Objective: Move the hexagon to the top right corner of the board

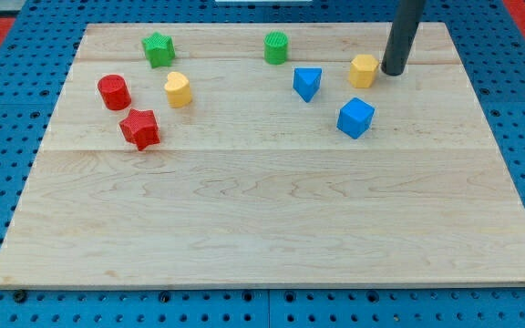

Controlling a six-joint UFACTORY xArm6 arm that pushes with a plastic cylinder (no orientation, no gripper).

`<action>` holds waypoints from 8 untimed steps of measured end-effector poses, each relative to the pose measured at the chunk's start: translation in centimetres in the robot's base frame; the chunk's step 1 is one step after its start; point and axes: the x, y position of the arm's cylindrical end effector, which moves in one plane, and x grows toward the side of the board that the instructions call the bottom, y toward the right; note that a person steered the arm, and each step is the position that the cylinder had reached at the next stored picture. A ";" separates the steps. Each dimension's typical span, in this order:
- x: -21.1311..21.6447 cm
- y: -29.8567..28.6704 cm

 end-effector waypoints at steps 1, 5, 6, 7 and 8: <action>4.5 0.2; -0.3 -1.8; 3.1 -1.7; 1.2 0.3; -2.4 -0.8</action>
